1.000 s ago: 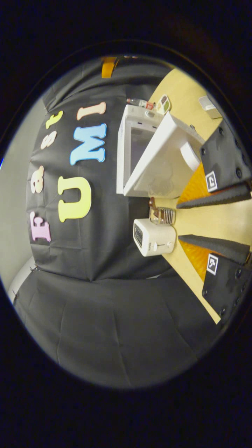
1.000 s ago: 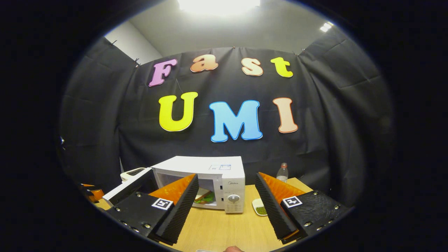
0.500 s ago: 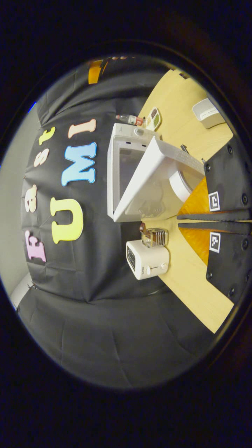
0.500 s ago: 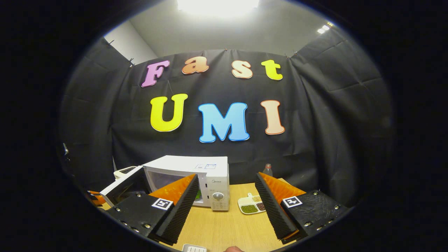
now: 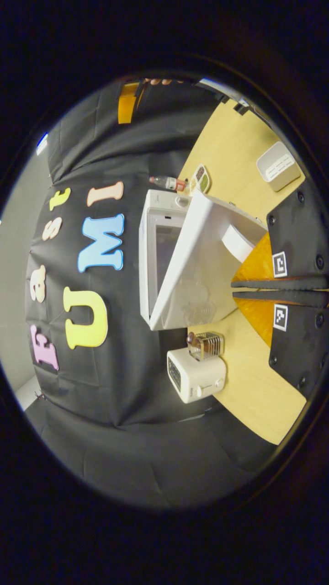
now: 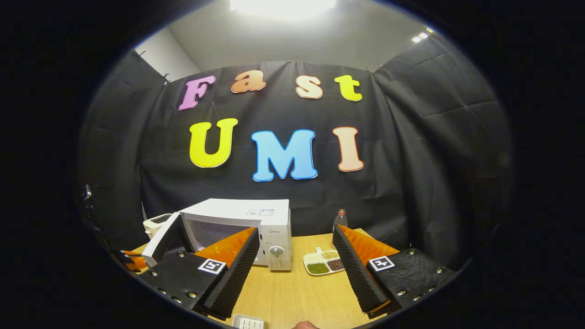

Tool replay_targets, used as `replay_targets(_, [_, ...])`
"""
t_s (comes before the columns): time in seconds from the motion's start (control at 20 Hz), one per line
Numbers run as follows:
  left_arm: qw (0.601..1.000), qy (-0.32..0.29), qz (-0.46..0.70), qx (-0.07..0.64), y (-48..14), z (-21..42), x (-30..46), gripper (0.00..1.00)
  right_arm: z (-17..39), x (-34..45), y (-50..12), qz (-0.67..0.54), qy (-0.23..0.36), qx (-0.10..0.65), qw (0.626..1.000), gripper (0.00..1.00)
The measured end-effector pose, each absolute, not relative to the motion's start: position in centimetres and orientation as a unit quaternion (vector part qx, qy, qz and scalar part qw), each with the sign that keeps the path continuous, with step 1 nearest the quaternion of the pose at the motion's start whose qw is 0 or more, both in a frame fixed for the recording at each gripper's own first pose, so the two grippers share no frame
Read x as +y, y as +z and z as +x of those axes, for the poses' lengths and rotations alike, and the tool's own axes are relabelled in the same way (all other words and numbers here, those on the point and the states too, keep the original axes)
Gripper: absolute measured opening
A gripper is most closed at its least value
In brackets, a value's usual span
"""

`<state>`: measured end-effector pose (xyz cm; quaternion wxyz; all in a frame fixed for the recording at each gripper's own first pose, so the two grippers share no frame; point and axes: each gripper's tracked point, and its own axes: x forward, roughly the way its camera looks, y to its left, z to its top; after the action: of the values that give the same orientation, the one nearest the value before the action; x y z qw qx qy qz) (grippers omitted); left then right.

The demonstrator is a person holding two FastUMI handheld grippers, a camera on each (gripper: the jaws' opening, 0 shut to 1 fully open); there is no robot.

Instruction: Open the microwave oven with the left hand, put the food in, and close the microwave oven.

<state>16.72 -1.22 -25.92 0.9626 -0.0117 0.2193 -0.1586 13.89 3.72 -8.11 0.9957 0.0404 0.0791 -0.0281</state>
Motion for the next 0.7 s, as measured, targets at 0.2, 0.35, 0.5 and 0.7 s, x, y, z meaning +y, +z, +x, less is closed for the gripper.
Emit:
replay_targets(0.2, [0.956,-0.197,-0.008,0.215,-26.0,18.7,-3.9,0.07,14.0,3.8,-8.0,0.037,-0.037,0.080,0.995,0.98])
replay_targets(0.35, [0.952,-0.222,-0.009,0.210,-25.9,20.1,-5.6,0.10,13.9,3.3,-8.2,0.033,-0.053,0.083,0.995,0.98])
replay_targets(0.5, [0.948,-0.244,-0.009,0.203,-25.8,21.6,-7.3,0.10,13.4,2.6,-8.3,0.035,-0.073,0.085,0.993,0.98])
replay_targets(0.7, [0.942,-0.265,-0.022,0.203,-26.0,23.8,-9.1,0.08,12.9,1.8,-8.7,0.035,-0.097,0.089,0.991,0.98])
